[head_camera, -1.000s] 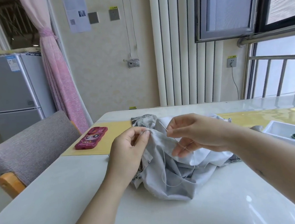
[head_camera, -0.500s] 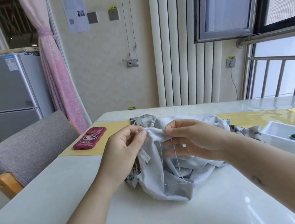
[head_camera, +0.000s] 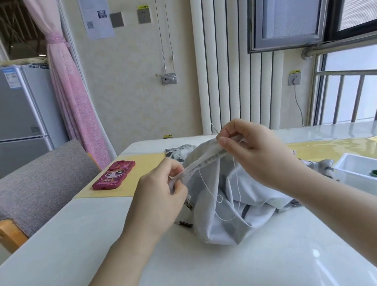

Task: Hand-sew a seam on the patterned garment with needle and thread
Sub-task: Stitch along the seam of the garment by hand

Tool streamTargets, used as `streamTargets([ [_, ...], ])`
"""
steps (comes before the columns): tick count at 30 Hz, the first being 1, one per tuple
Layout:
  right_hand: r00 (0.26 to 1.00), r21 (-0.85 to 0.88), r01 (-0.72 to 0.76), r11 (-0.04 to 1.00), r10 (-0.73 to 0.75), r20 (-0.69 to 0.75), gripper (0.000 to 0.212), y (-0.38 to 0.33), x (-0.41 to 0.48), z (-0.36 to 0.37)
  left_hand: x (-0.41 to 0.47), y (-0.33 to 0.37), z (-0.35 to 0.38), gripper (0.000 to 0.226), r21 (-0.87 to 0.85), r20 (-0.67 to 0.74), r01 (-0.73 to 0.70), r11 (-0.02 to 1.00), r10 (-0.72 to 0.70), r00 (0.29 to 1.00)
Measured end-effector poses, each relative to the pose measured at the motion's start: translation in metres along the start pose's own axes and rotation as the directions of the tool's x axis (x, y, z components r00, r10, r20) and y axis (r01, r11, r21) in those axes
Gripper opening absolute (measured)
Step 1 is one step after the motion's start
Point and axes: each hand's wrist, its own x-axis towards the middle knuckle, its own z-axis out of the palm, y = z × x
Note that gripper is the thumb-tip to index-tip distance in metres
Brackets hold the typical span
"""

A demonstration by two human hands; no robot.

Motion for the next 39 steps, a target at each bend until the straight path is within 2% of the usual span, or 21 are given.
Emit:
streamTargets([
  [3, 0.999, -0.036, 0.007, 0.999, -0.008, -0.033, 0.008, -0.001, 0.001, 0.000, -0.003, -0.002, -0.001, 0.030, 0.087, -0.024, -0.169, 0.982, 0.172, 0.985],
  [6, 0.997, -0.047, 0.001, 0.999, -0.004, -0.073, 0.008, -0.002, 0.003, -0.001, -0.007, -0.007, 0.000, 0.024, 0.164, -0.010, -0.333, 0.928, 0.339, 0.941],
  [8, 0.996, -0.021, 0.010, 1.000, -0.012, -0.085, 0.008, -0.005, 0.004, -0.001, -0.010, -0.009, 0.002, 0.017, 0.187, -0.001, -0.381, 0.905, 0.389, 0.921],
  [11, 0.997, 0.027, 0.009, 1.000, -0.007, -0.076, 0.009, -0.010, 0.003, -0.001, -0.014, -0.011, 0.005, 0.017, 0.188, 0.012, -0.429, 0.883, 0.435, 0.900],
  [15, 0.998, 0.106, -0.015, 0.994, 0.021, -0.054, 0.011, -0.013, 0.005, -0.001, -0.016, -0.011, 0.007, 0.016, 0.112, -0.035, -0.406, 0.907, 0.412, 0.910],
  [20, 0.997, 0.183, -0.064, 0.981, 0.070, -0.025, 0.011, -0.014, 0.007, -0.001, -0.014, -0.018, 0.008, 0.014, 0.133, -0.036, -0.401, 0.906, 0.409, 0.912],
  [24, 0.996, 0.218, -0.088, 0.972, 0.093, -0.014, 0.013, -0.015, 0.008, -0.001, -0.014, -0.022, 0.007, 0.015, 0.071, -0.049, -0.300, 0.951, 0.304, 0.951],
  [30, 0.993, 0.265, -0.117, 0.957, 0.118, 0.009, 0.014, -0.017, 0.008, 0.002, -0.016, -0.015, 0.009, 0.018, 0.044, -0.093, -0.208, 0.977, 0.212, 0.973],
  [36, 0.993, 0.273, -0.119, 0.955, 0.118, 0.020, 0.014, -0.019, 0.009, 0.002, -0.015, -0.006, 0.016, 0.026, 0.215, -0.180, -0.143, 0.966, 0.183, 0.966],
  [39, 0.992, 0.270, -0.127, 0.954, 0.126, 0.020, 0.013, -0.018, 0.008, 0.003, -0.012, -0.003, 0.022, 0.027, 0.217, -0.213, -0.150, 0.964, 0.197, 0.957],
])
